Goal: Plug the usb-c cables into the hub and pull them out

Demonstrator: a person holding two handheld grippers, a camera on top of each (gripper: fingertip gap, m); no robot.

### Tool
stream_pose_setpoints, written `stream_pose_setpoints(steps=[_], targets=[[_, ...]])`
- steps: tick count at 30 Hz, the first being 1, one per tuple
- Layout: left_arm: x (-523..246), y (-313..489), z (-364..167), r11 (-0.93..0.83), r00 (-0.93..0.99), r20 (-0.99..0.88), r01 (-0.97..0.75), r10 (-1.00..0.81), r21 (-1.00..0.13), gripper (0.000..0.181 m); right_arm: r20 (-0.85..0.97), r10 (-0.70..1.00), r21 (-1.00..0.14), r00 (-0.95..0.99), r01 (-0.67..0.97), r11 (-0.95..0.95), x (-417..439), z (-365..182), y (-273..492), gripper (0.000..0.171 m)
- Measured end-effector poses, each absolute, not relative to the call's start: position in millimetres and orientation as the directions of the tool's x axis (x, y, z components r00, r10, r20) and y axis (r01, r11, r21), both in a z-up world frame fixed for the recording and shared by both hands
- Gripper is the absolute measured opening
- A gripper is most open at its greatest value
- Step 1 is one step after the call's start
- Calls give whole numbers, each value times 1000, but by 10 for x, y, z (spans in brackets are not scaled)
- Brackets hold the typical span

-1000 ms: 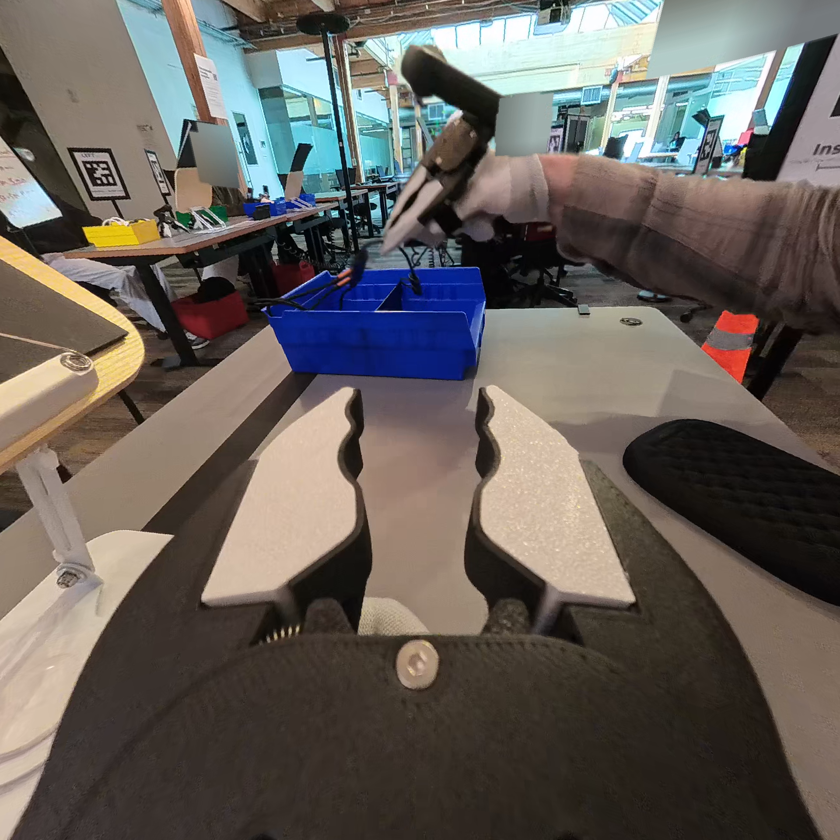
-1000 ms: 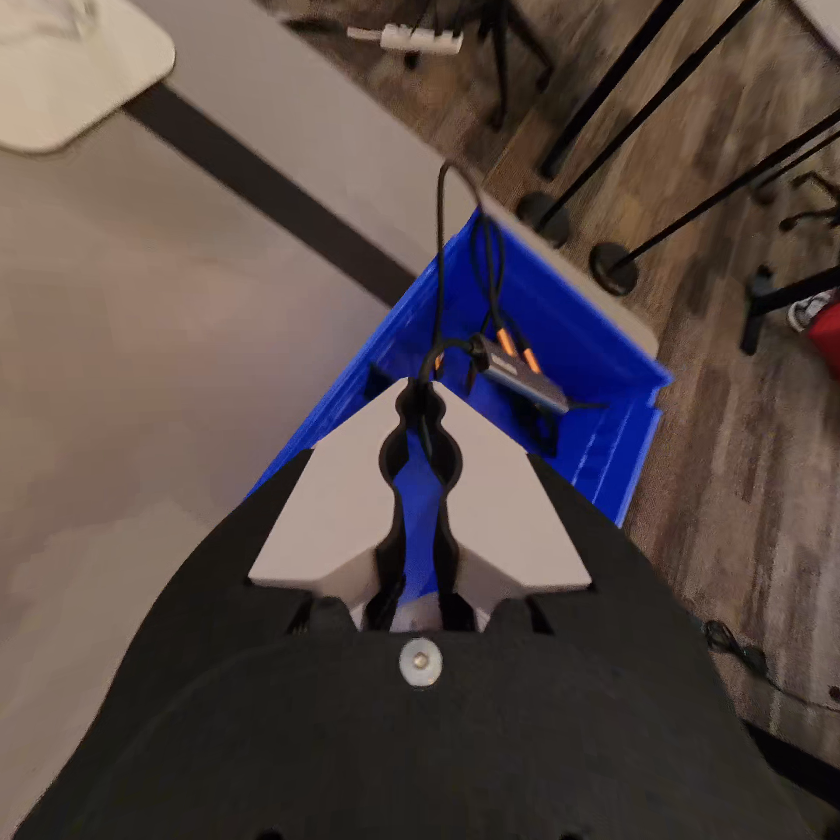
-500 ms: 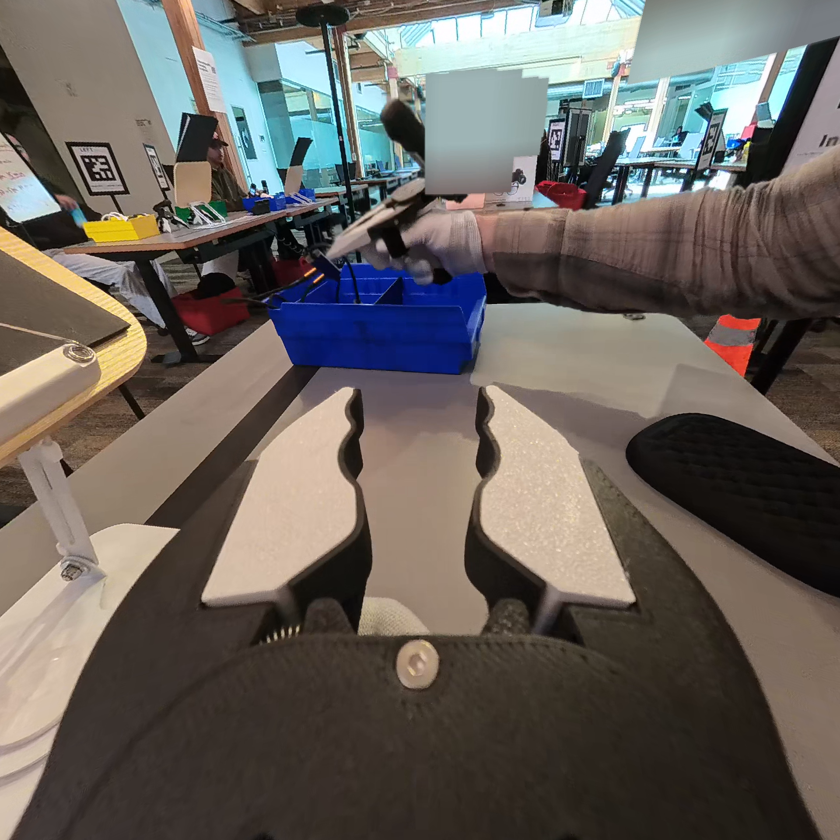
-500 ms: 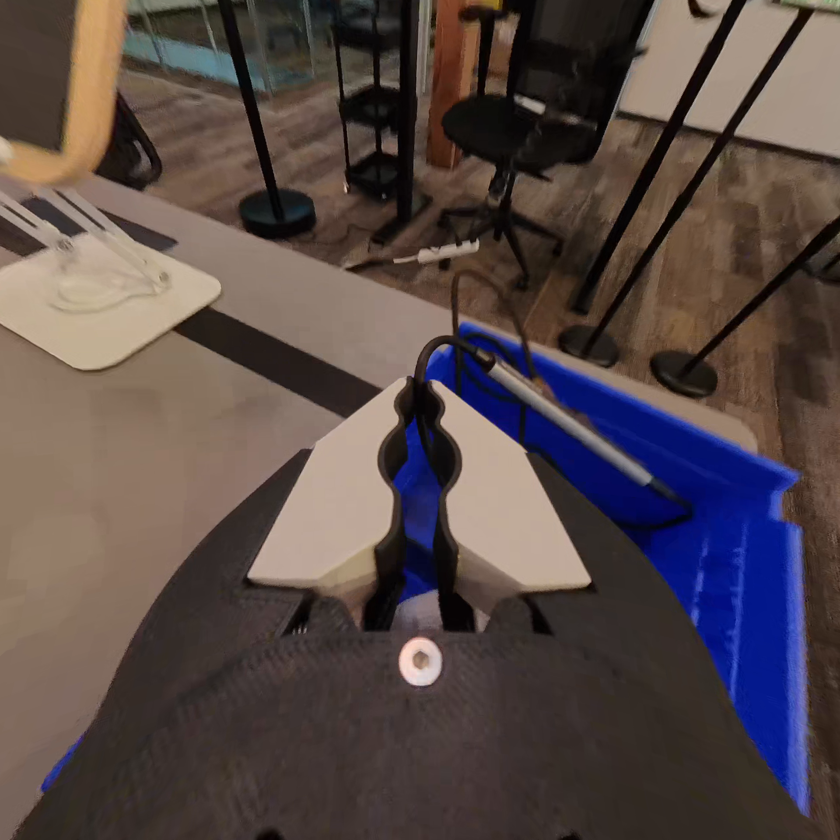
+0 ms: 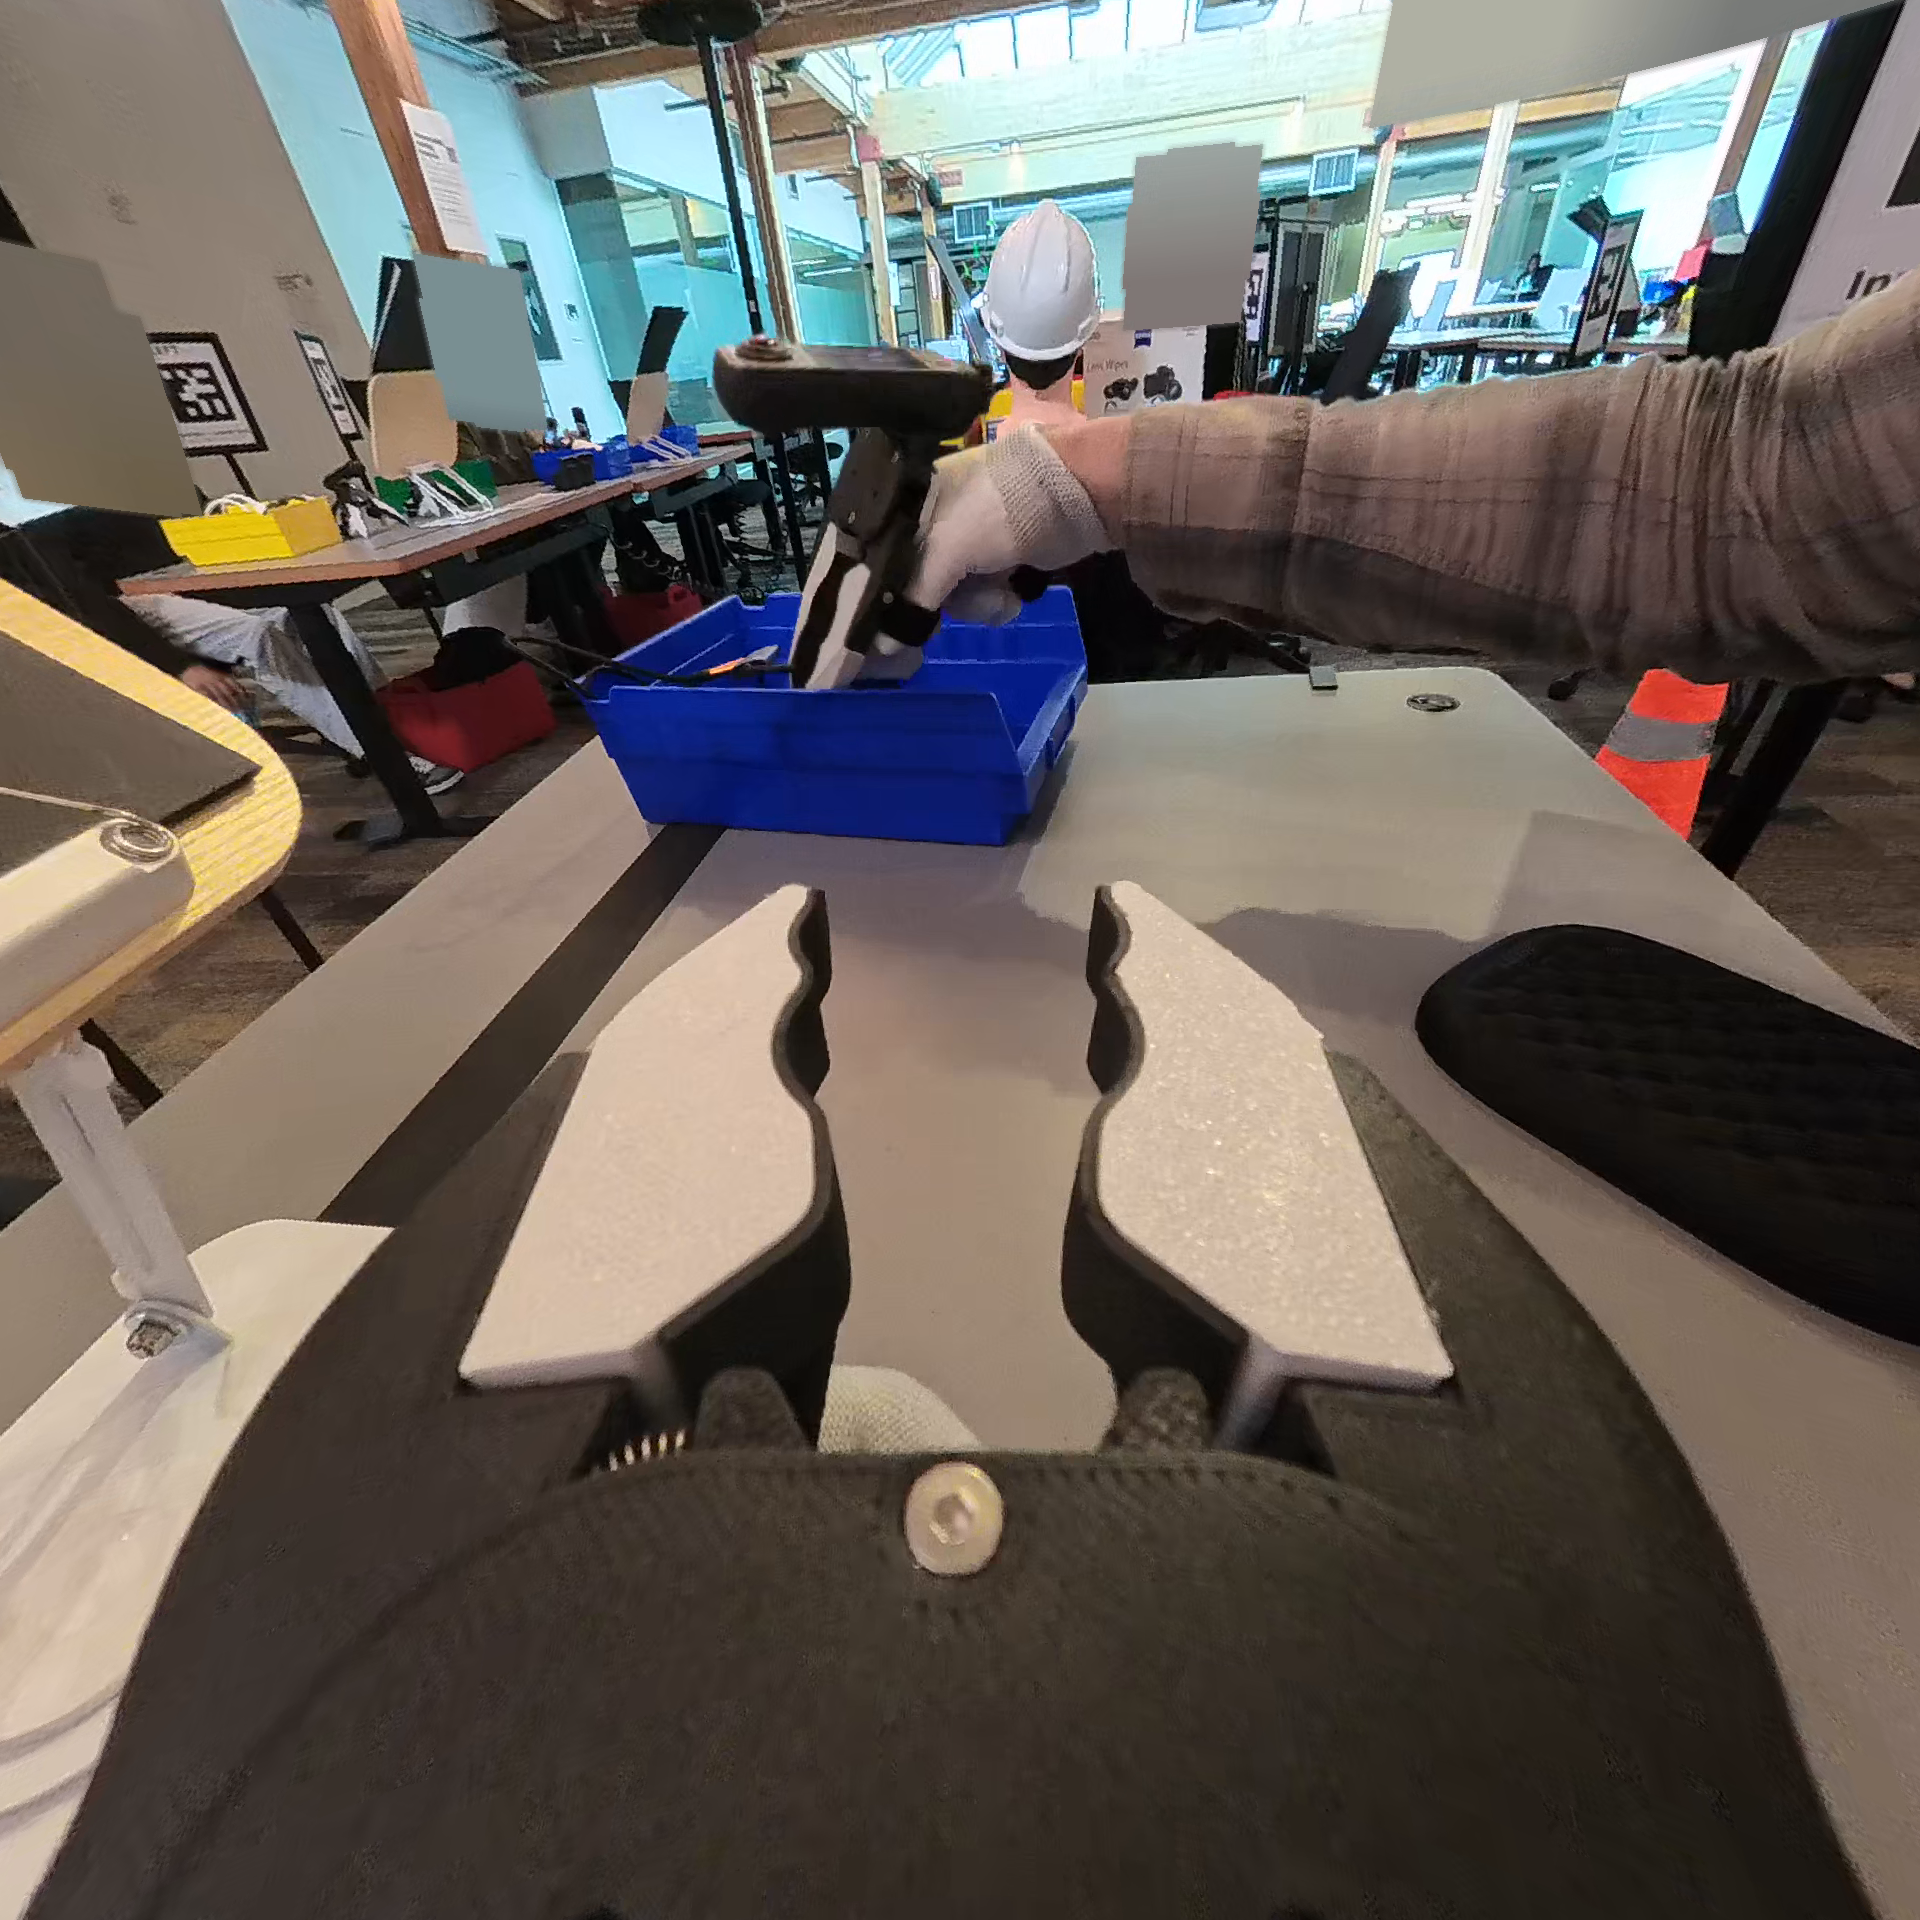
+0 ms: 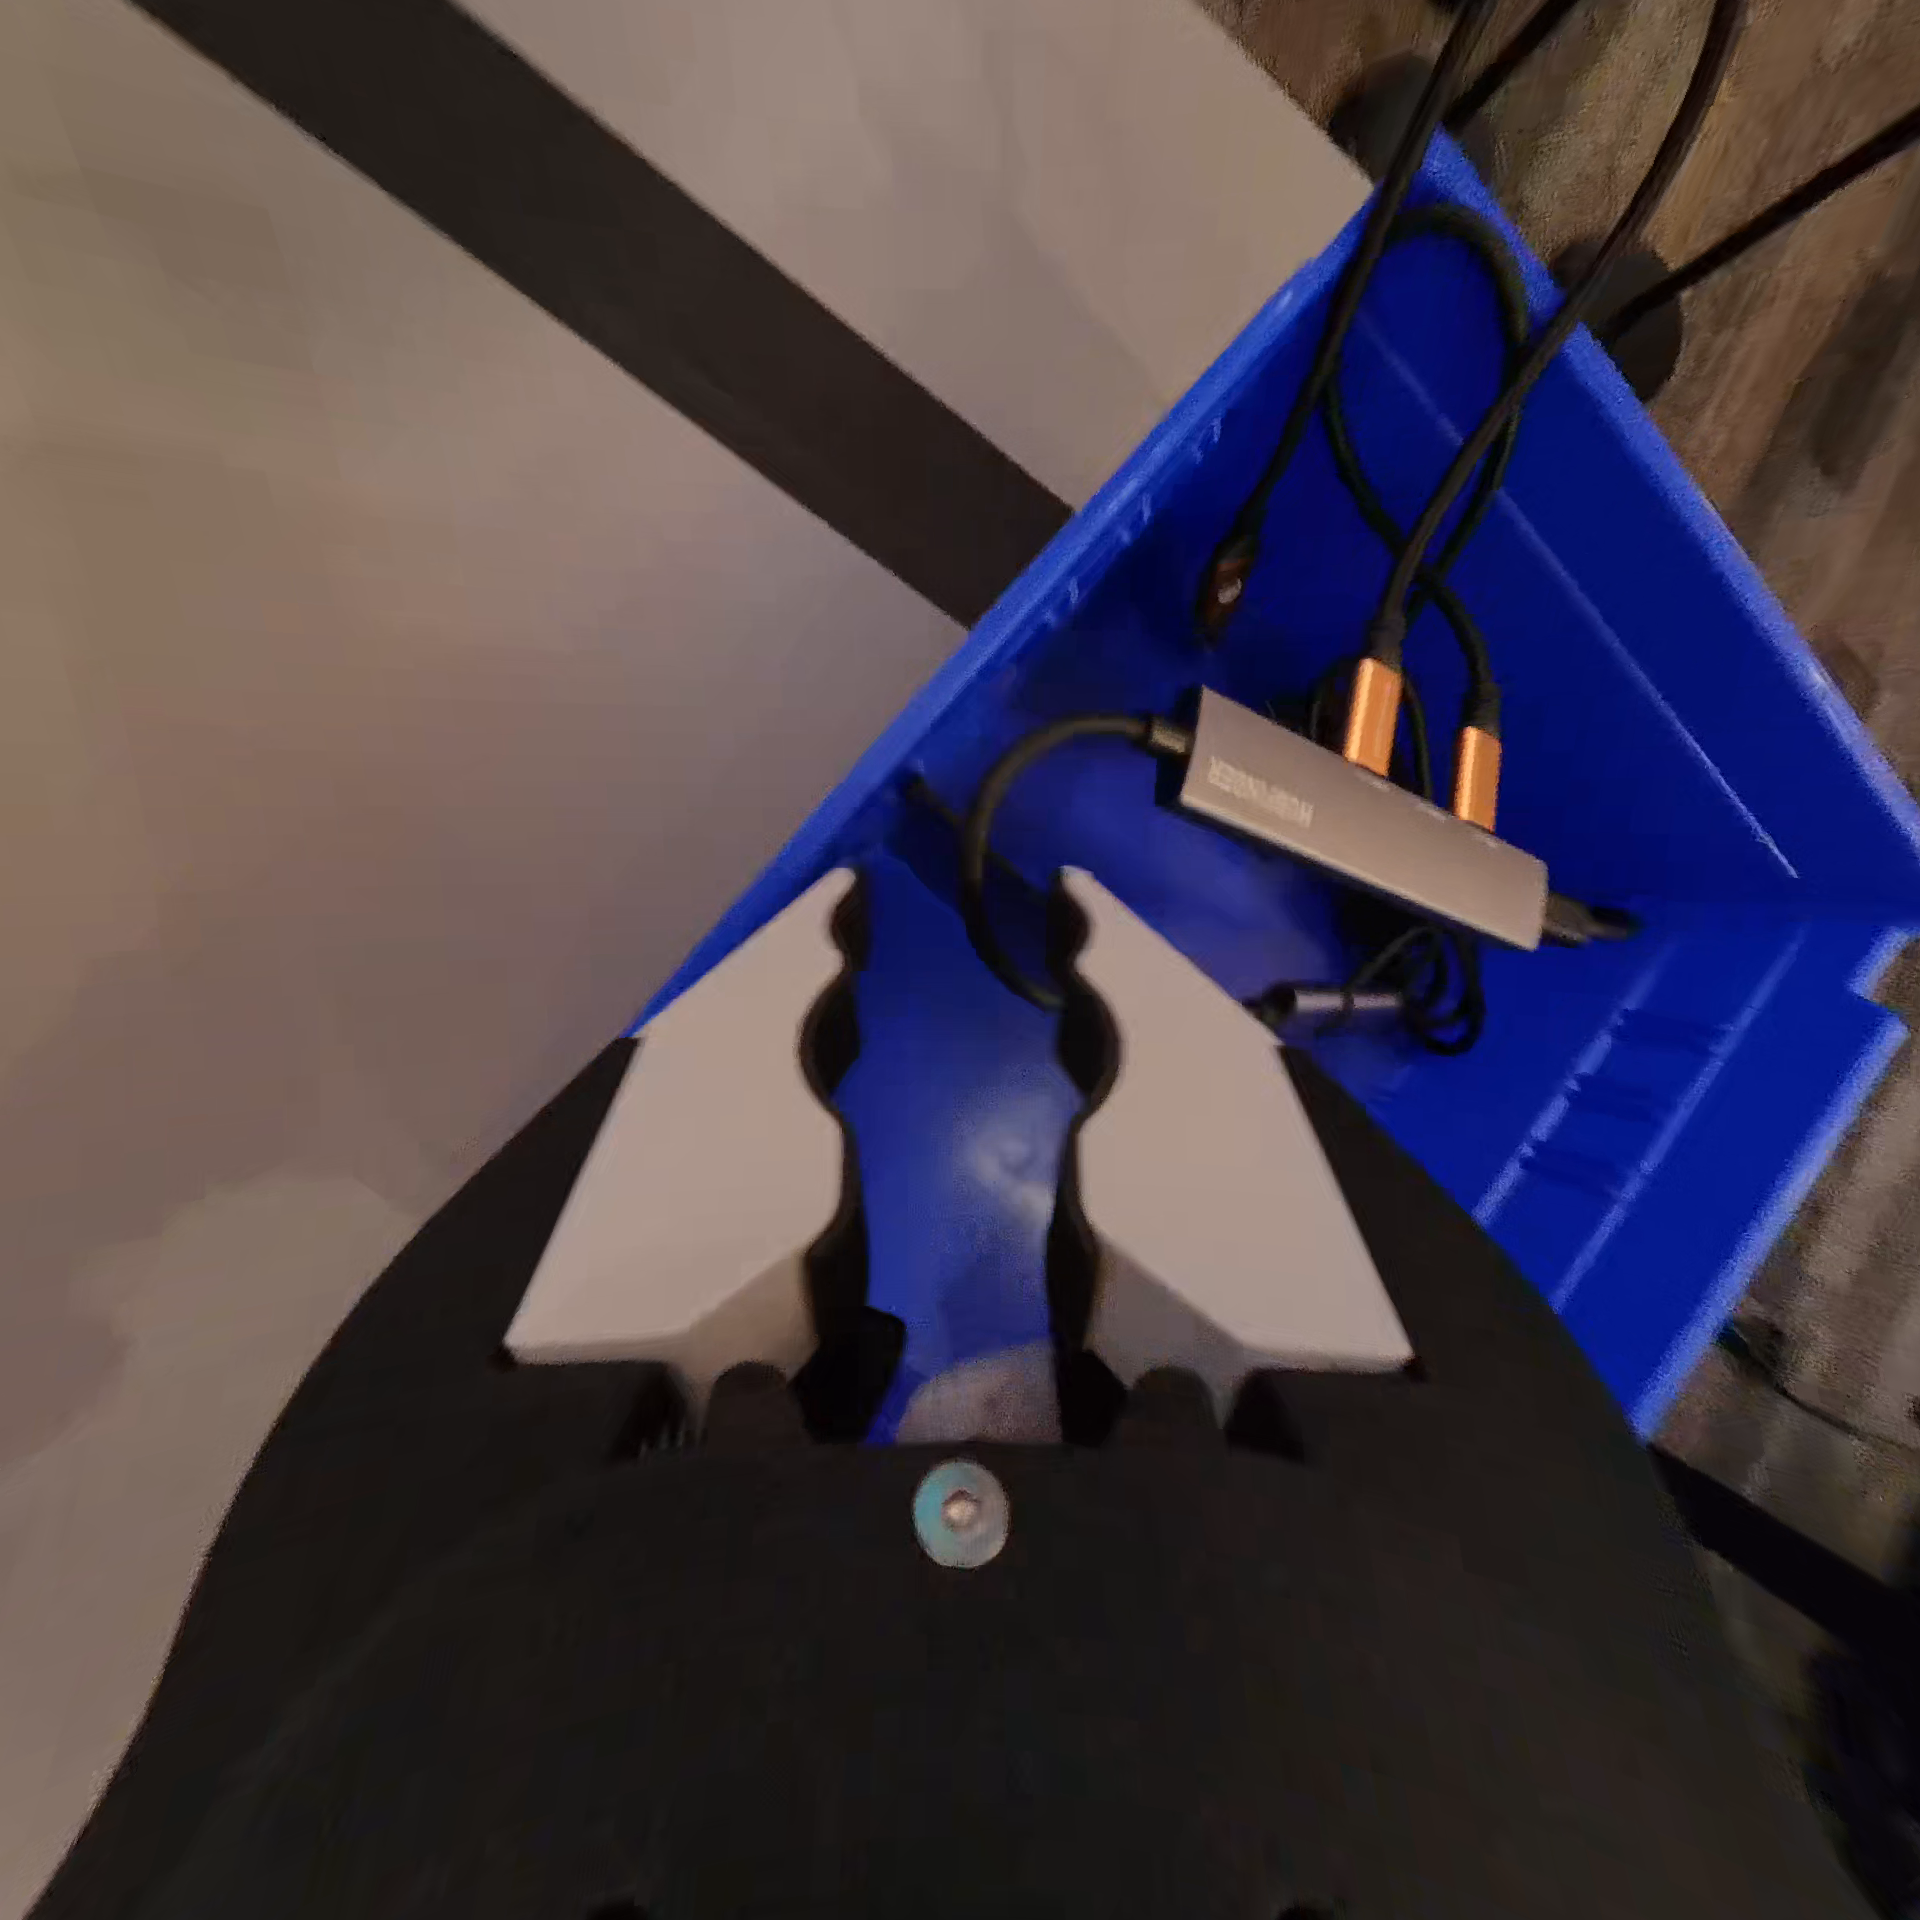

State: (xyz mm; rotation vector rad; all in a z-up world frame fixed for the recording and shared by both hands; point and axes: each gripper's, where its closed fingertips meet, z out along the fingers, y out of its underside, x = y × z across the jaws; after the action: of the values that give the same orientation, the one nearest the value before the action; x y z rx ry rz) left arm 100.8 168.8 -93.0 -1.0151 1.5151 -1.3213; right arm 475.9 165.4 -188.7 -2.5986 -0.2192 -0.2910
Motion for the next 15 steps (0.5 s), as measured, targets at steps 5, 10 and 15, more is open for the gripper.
stream_pose_setpoints(steps=[5,10,15], targets=[[992,1705,-913,103,-301,-88,-35,-949,-994,47,337,42,-501,941,217,-838,4811,-1704,1579,59],[982,1715,-884,114,-295,-100,-33,-950,-993,47,300,-38,-615,953,163,-771,4636,-1364,1420,48],[1011,1752,-862,104,-263,-91,-33,-960,-994,48,180,-7,-655,984,114,-747,4088,-1339,1283,59]])
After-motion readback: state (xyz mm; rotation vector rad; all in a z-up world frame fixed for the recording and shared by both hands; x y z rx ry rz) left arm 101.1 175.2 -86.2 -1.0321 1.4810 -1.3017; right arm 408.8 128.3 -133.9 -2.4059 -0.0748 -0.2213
